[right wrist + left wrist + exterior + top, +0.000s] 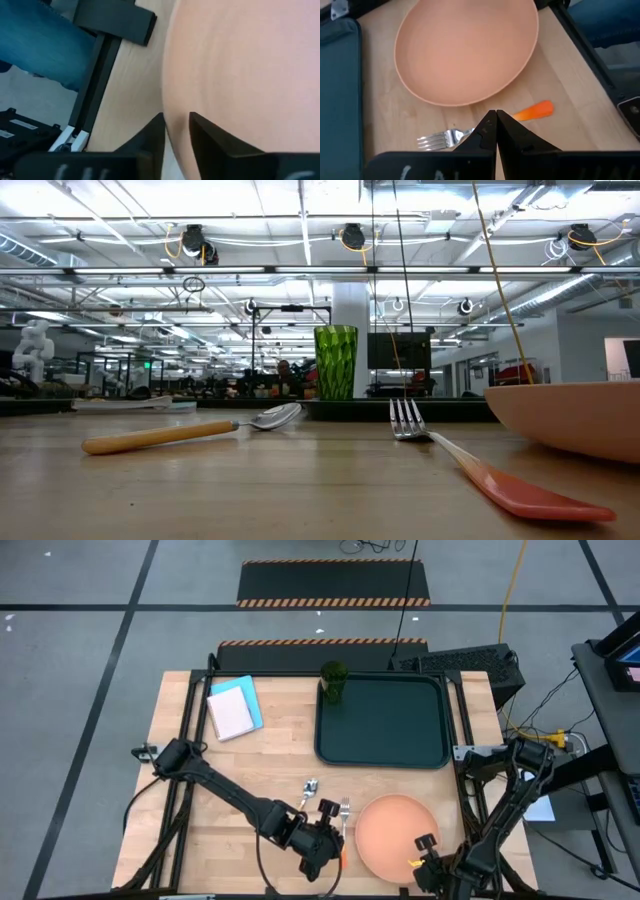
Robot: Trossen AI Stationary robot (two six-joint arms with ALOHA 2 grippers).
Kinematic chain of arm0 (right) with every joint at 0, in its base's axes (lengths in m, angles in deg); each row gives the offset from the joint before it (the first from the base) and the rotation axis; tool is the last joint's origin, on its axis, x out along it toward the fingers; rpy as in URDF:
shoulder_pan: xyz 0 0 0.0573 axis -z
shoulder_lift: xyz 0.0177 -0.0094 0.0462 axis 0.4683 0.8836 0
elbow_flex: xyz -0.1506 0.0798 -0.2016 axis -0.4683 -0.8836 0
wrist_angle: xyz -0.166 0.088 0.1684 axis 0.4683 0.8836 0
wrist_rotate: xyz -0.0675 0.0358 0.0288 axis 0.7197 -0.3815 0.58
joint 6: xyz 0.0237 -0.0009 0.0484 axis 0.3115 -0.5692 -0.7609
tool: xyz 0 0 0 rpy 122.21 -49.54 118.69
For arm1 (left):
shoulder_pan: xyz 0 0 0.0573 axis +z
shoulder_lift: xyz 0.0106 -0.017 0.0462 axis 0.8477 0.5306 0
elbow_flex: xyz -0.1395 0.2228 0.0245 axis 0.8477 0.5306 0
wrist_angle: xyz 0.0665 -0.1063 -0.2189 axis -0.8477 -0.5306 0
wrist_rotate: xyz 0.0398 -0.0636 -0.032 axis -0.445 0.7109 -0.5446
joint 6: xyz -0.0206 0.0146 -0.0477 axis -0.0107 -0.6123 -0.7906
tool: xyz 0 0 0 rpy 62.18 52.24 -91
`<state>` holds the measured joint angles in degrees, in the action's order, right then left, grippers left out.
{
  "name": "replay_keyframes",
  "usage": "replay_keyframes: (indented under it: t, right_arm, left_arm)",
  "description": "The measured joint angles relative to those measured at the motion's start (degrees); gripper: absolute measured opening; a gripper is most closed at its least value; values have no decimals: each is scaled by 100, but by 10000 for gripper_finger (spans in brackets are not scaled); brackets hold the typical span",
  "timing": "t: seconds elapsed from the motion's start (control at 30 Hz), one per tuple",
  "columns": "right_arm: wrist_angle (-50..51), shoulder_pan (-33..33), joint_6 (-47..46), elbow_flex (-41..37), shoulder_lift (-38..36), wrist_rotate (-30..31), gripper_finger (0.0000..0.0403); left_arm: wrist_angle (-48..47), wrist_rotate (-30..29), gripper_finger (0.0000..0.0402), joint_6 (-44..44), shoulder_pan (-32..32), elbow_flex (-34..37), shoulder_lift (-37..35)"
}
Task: Pick and place plate/cup/fork/spoon on tray
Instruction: Put the orange plate on the black tray
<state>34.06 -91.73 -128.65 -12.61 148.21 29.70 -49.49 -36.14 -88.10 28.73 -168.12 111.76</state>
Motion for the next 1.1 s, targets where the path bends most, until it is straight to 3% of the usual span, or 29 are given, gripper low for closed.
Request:
replay_keyframes:
  t: [0.2,0.5,0.57,0.73,0.87,1.1]
  right_arm:
    - [5,35,149,0,-91,22,9]
    - [4,158,25,335,-671,133,3]
    - [158,159,16,500,-797,310,2]
    - [1323,171,-159,1037,-920,672,1]
    - [2079,270,-235,1389,-925,1155,1]
    - [3315,749,233,1805,-922,1718,0]
  left_arm:
    - [17,1,17,68,137,0,2]
    - [-339,-38,19,-30,290,0,2]
    - [-562,-321,19,-152,260,0,2]
    - [-1466,-1270,19,-710,194,2,4]
    - [-1806,-1344,19,-1092,191,2,6]
    - [-1528,-1344,19,-1246,176,299,9]
